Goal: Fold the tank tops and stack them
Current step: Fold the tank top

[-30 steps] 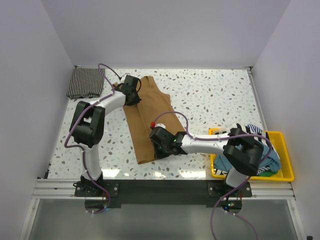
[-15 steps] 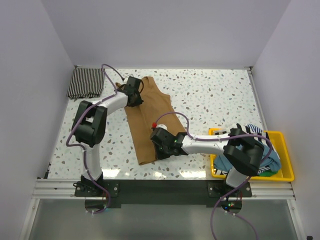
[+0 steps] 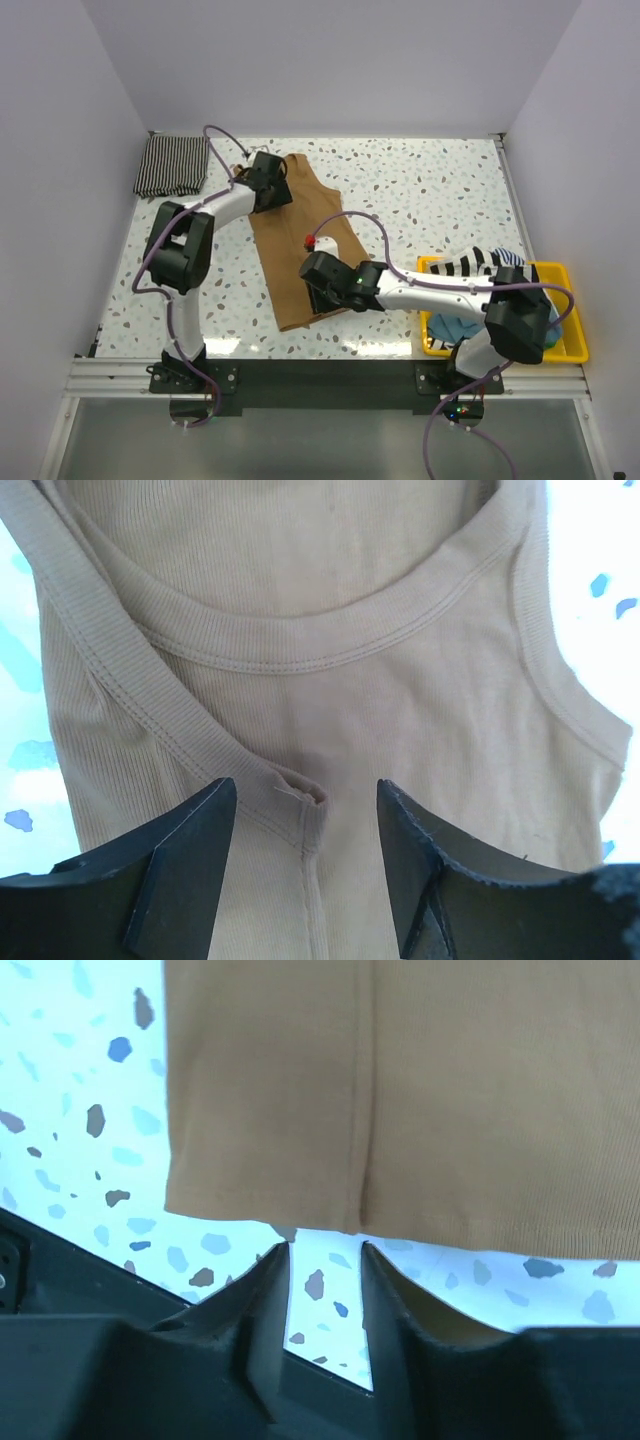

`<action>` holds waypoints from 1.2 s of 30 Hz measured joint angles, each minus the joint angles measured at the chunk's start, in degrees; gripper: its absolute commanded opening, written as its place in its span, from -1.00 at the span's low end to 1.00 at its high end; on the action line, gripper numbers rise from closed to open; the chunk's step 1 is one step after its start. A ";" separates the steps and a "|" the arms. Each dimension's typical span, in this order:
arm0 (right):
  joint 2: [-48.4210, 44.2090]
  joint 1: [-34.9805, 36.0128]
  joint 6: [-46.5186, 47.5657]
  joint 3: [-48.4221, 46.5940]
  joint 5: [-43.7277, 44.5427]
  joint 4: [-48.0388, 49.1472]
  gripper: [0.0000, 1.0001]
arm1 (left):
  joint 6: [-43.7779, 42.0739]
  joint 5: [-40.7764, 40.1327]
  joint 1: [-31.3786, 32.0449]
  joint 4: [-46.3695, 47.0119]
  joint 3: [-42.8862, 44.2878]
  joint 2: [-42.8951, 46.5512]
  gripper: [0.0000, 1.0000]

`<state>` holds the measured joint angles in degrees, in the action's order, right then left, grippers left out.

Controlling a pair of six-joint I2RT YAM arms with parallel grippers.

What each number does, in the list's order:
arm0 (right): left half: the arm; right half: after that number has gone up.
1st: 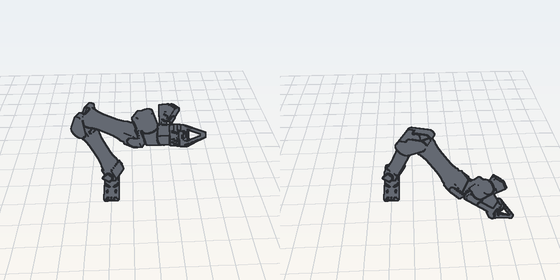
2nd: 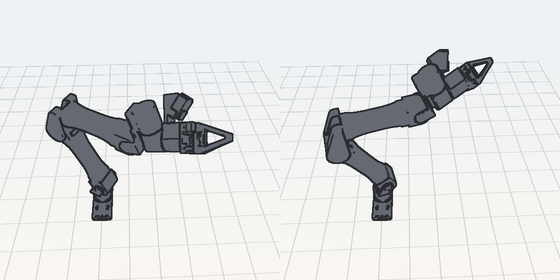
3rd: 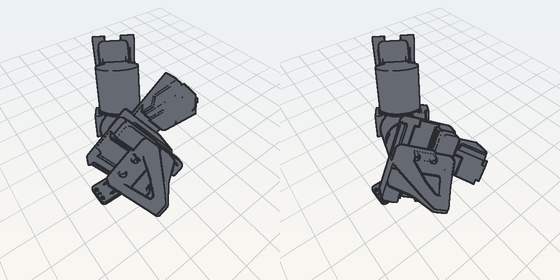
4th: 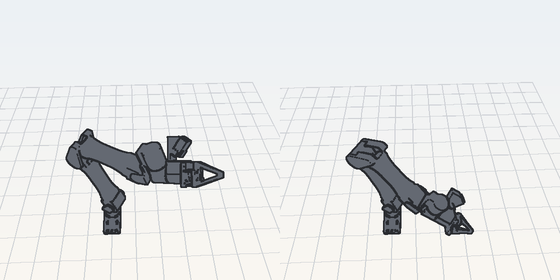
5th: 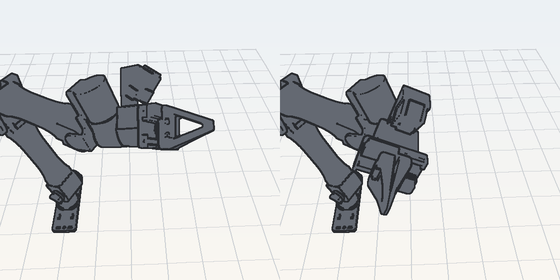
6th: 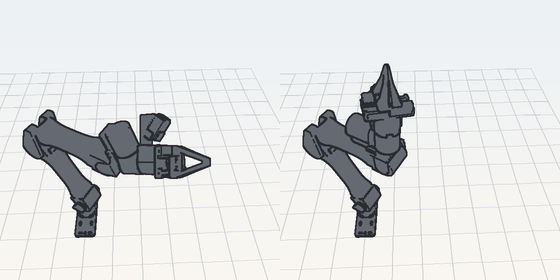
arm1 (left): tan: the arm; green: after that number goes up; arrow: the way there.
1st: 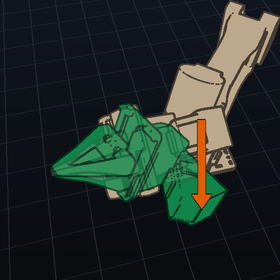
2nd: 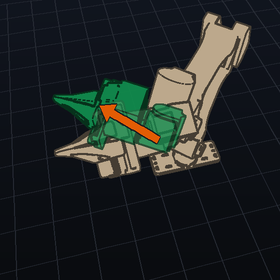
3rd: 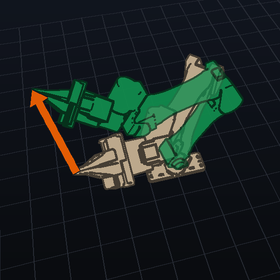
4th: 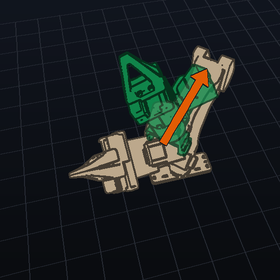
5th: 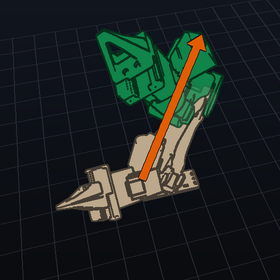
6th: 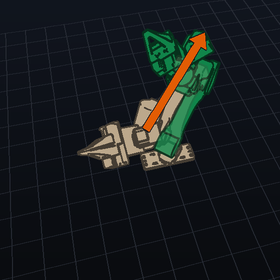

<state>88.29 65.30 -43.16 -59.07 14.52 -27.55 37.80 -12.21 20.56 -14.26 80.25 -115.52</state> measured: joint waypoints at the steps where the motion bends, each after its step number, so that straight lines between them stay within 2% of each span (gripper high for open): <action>1: 0.57 0.35 0.46 -1.14 0.33 -0.33 -0.38 | 0.00 0.00 0.00 0.00 0.00 0.44 0.27; 4: 3.89 1.09 1.88 -4.20 0.70 -0.09 -0.53 | 0.20 -0.09 0.00 -0.02 0.00 2.60 0.10; 5: 5.29 1.18 2.38 -4.98 0.68 0.00 -0.55 | 0.33 -0.24 -0.02 -0.02 -0.02 3.39 -0.13; 7: 7.98 1.18 3.28 -5.90 0.59 0.22 -0.61 | 1.05 -0.72 -0.02 0.17 -0.59 5.07 -0.26; 8: 9.42 1.18 3.72 -6.29 0.57 0.24 -0.63 | 1.31 -1.01 -0.07 0.31 -1.40 6.05 -0.44; 9: 10.99 1.18 4.17 -6.58 0.57 0.26 -0.64 | 1.84 -1.18 -0.13 0.37 -2.27 6.91 -0.53; 13: 15.08 1.20 5.33 -6.62 0.33 0.22 -0.68 | 2.62 -1.57 -0.35 0.42 -4.92 7.58 -0.66; 17: 16.94 1.81 5.88 -7.41 -0.57 0.94 -0.70 | 3.45 -1.53 -0.79 0.24 -5.92 5.42 -0.70; 24: 21.07 4.96 5.57 -11.67 -4.87 5.25 -0.70 | 2.54 0.42 -3.13 0.94 -3.89 -0.35 -0.65; 26: 22.93 5.20 5.40 -13.86 -6.73 6.73 -0.70 | 1.03 1.73 -3.69 0.15 -0.90 -2.23 -0.49; 30: 26.69 4.87 5.31 -18.97 -9.16 10.05 -0.43 | -3.50 5.79 -4.20 -1.51 8.63 -8.22 -0.29; 32: 27.02 4.81 5.44 -20.06 -9.97 10.99 -0.32 | -5.84 7.91 -4.28 -1.79 13.18 -11.13 -0.12; 34: 26.69 4.59 5.64 -20.63 -10.21 11.96 -0.27 | -7.30 9.57 -4.33 -1.64 15.78 -12.76 0.03; 36: 25.64 4.20 6.05 -20.59 -10.19 12.41 -0.24 | -8.37 10.86 -4.37 -1.92 16.68 -13.00 0.09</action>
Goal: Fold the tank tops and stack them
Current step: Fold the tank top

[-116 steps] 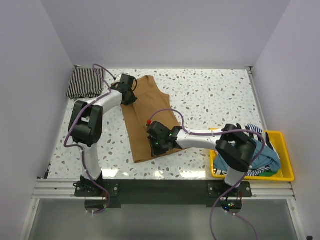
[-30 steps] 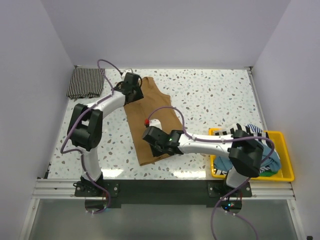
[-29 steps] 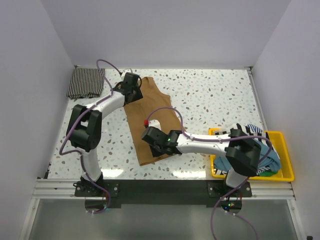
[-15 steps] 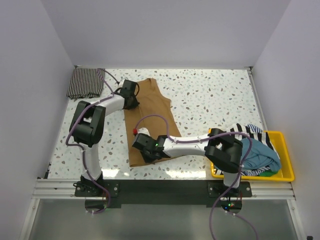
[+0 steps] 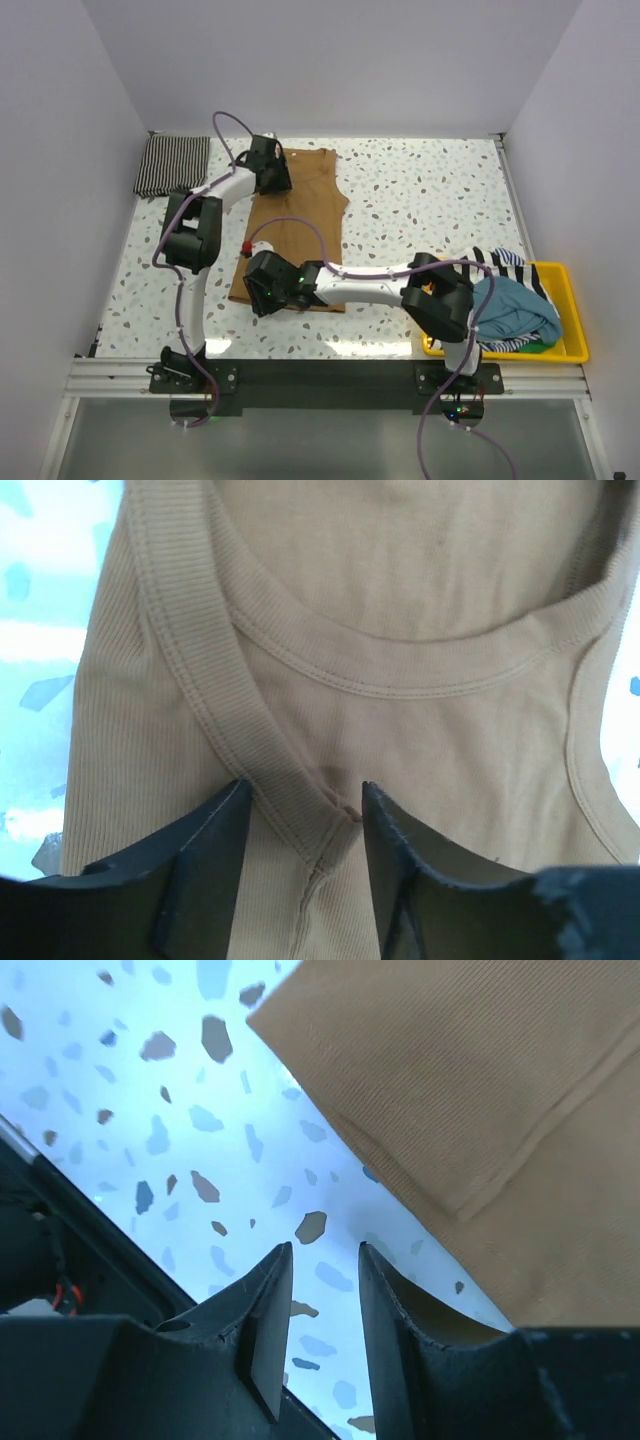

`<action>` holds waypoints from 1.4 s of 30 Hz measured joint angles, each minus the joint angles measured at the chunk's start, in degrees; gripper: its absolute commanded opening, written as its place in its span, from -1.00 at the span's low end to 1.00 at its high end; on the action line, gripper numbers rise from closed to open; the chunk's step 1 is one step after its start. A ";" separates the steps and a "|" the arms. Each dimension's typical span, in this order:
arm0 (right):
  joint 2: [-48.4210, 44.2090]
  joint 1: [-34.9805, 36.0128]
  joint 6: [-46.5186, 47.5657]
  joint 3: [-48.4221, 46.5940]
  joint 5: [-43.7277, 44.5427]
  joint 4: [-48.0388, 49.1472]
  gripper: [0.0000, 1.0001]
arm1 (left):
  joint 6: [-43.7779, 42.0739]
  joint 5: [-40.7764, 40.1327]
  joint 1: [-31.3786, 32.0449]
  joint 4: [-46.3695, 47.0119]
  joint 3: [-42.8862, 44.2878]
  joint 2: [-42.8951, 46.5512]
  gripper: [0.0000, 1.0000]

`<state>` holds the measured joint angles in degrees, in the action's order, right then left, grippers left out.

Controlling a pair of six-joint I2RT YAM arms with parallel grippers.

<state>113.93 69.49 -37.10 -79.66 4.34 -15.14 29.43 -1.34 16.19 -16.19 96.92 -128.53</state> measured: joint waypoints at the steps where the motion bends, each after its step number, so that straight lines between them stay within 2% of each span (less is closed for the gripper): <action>1: -1.11 -0.39 0.22 0.26 0.04 0.11 -0.23 | -0.44 0.48 0.00 -0.24 0.39 0.00 0.15; 4: -6.40 -3.52 0.74 1.92 -0.04 -0.07 -0.23 | -1.20 1.38 0.00 -0.35 1.46 0.24 0.26; 6: -11.10 -8.04 1.05 2.93 -0.24 -0.37 -0.19 | -1.18 2.10 -0.02 -0.35 1.42 1.22 0.31; 8: -15.15 -13.73 1.55 3.28 0.15 -0.83 -0.19 | -1.07 2.75 0.00 0.50 0.42 3.54 0.40; 11: -17.97 -23.12 2.64 2.93 0.63 -1.57 -0.22 | -0.31 3.50 0.28 2.19 -3.21 9.75 0.43; 16: -11.50 -35.82 4.46 -2.27 0.22 -5.18 -0.29 | 2.05 3.21 3.17 6.25 -13.09 23.74 0.36; 20: -1.68 -42.82 5.64 -8.94 -1.44 -7.65 -0.28 | 4.04 2.16 10.43 8.44 -23.26 33.90 0.31; 22: 2.99 -44.72 6.16 -13.25 -1.99 -9.51 -0.28 | 4.72 1.62 15.30 9.33 -29.29 37.64 0.30; 27: 10.71 -46.07 6.78 -21.44 -2.56 -11.56 -0.26 | 6.25 -0.13 26.80 8.52 -36.83 40.19 0.28; 32: 12.59 -45.79 6.60 -22.77 -2.89 -12.33 -0.26 | 8.63 -2.51 35.69 8.02 -41.86 40.59 0.22; 37: 14.21 -45.77 5.73 -22.77 -4.00 -12.28 -0.30 | 10.49 -5.01 41.70 7.85 -42.77 39.85 0.15; 40: 15.06 -45.77 5.20 -22.58 -4.02 -12.26 -0.39 | 11.30 -7.45 44.92 7.54 -42.36 37.13 0.09; 42: 15.54 -45.77 4.96 -22.45 -4.00 -12.15 -0.56 | 11.89 -9.35 46.69 7.02 -41.97 34.58 0.04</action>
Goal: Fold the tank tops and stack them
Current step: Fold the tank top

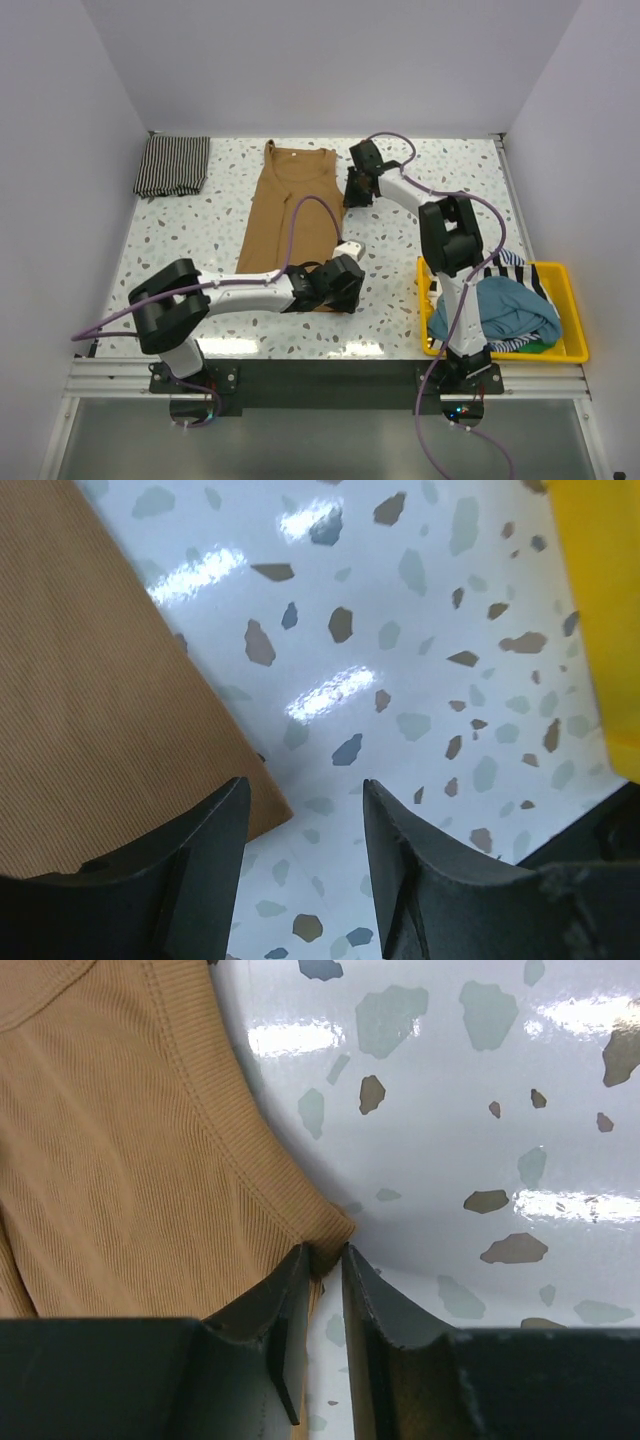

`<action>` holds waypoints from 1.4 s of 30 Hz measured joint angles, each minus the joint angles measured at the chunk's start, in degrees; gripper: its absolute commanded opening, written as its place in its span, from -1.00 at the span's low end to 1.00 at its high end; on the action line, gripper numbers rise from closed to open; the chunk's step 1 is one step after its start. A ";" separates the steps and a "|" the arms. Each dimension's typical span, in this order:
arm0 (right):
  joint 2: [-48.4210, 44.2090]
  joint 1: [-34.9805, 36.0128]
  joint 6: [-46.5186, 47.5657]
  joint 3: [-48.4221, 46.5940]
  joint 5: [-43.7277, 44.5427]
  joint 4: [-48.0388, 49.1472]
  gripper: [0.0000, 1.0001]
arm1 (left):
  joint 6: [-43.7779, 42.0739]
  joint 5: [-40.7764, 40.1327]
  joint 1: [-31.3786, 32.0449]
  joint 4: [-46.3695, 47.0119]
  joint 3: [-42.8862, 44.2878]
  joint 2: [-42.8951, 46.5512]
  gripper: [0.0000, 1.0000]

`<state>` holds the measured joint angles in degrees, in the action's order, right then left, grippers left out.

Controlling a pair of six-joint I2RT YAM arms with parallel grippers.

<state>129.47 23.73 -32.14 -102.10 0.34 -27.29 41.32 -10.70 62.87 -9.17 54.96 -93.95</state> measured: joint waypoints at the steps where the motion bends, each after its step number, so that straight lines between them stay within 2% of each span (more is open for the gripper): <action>1: 0.31 0.00 -0.17 0.04 -0.04 0.07 -0.63 | 0.20 -0.92 0.70 -0.70 0.33 -1.20 0.04; 2: 0.52 0.00 -0.26 0.09 -0.04 0.22 -0.76 | 0.28 -2.12 1.31 -1.57 0.79 -2.38 0.04; 4: 0.68 0.00 -0.55 0.33 -0.07 0.57 -0.86 | 0.55 -4.81 2.29 -3.48 1.86 -4.52 0.01; 10: 0.63 0.00 -0.87 1.01 0.09 2.16 -0.99 | 1.20 -9.22 3.78 -5.88 4.11 -7.91 -0.19; 14: 0.52 0.00 -0.83 1.25 0.39 2.51 -1.00 | 1.73 -11.10 4.85 -7.43 5.35 -9.09 -0.62; 15: 0.42 0.02 -0.76 1.38 0.68 2.60 -1.00 | 1.81 -11.47 5.16 -7.74 5.57 -9.31 -0.81; 18: -0.42 0.11 -0.20 2.47 2.29 2.73 -1.00 | 2.14 -12.24 6.05 -8.68 5.77 -9.44 -1.00; 24: -3.17 -0.13 1.27 6.03 6.23 1.97 -1.00 | 2.71 -10.88 8.68 -9.20 5.51 -8.63 -1.00; 33: -10.34 -0.98 2.75 14.67 11.37 -0.87 -1.00 | 5.20 -6.58 9.27 -7.61 -1.90 2.78 -1.00; 42: -12.57 -0.96 2.86 14.34 12.59 -2.36 -1.00 | 7.78 -5.49 8.50 -5.22 -4.72 7.82 -1.00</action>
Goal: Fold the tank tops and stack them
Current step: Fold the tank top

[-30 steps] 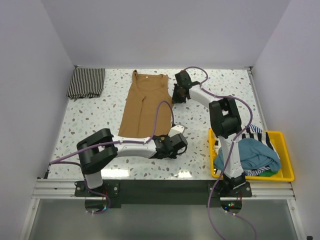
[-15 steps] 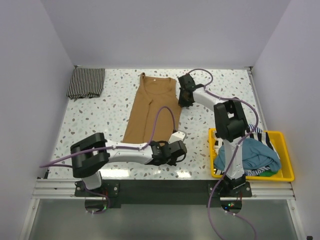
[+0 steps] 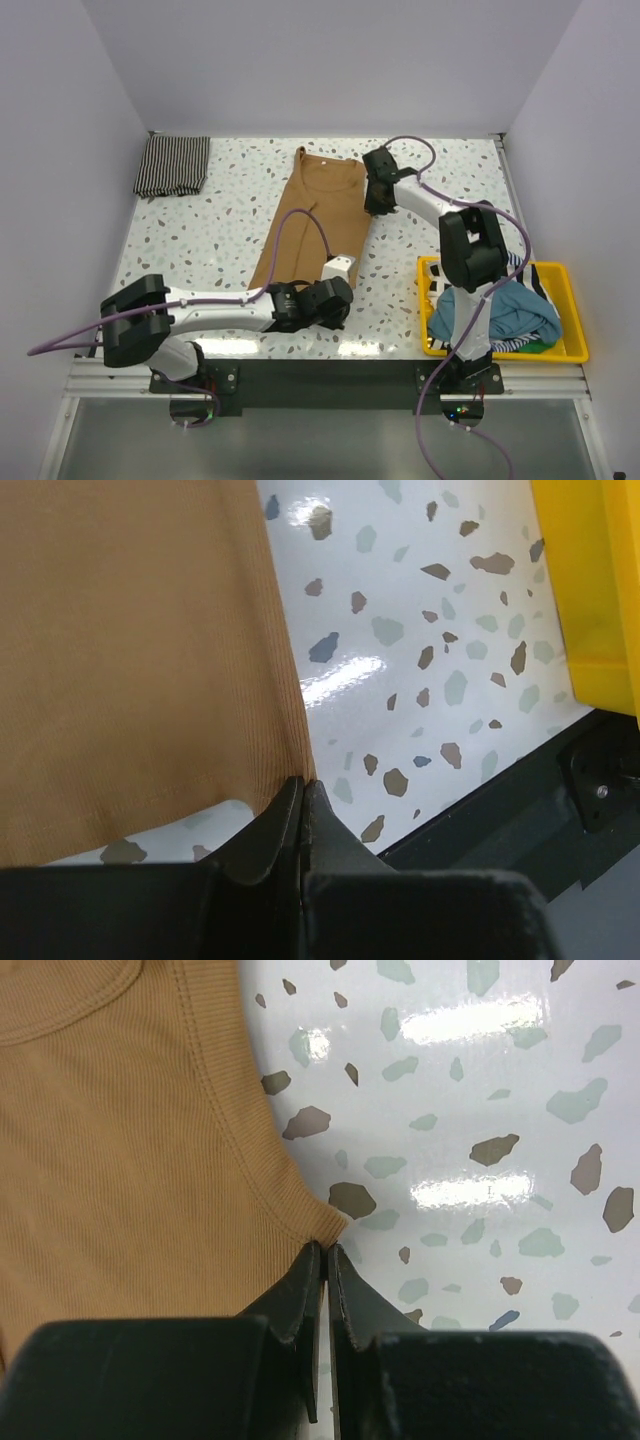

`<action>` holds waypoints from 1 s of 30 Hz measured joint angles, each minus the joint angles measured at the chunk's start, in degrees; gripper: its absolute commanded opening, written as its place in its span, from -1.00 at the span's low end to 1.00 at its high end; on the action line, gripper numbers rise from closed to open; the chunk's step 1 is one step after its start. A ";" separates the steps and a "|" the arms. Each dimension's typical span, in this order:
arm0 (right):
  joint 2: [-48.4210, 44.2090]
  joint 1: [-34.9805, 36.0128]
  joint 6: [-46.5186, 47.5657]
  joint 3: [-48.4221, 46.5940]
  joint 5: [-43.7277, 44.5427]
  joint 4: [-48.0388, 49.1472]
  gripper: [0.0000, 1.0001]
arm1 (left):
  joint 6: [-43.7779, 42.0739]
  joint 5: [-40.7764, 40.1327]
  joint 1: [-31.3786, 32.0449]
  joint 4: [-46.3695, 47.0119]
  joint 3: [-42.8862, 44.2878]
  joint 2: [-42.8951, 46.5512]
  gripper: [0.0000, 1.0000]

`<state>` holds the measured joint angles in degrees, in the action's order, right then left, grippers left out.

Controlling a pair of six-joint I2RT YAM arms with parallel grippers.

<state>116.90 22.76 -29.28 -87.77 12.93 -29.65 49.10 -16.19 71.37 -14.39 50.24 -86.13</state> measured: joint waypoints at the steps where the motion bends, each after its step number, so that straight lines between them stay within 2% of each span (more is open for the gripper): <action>1: 0.00 0.02 0.00 -0.35 -0.09 -0.11 -1.00 | 0.46 0.04 -0.46 0.31 -0.87 0.79 -1.00; 11: 1.01 3.13 -0.11 -9.25 -0.28 -1.95 -1.00 | 5.05 -0.63 -6.45 0.33 -9.51 9.42 -1.00; 24: 15.02 10.32 -0.22 -26.43 0.22 -5.44 -1.00 | 7.52 -2.34 -9.18 -1.73 -15.02 16.17 -1.00; 30: 17.70 11.61 -0.24 -29.20 0.68 -6.16 -1.00 | 7.89 -2.89 -10.56 -3.69 -16.44 19.10 -1.00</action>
<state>134.61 34.37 -29.52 -116.97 13.61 -35.81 56.99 -19.07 60.82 -18.09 33.80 -67.02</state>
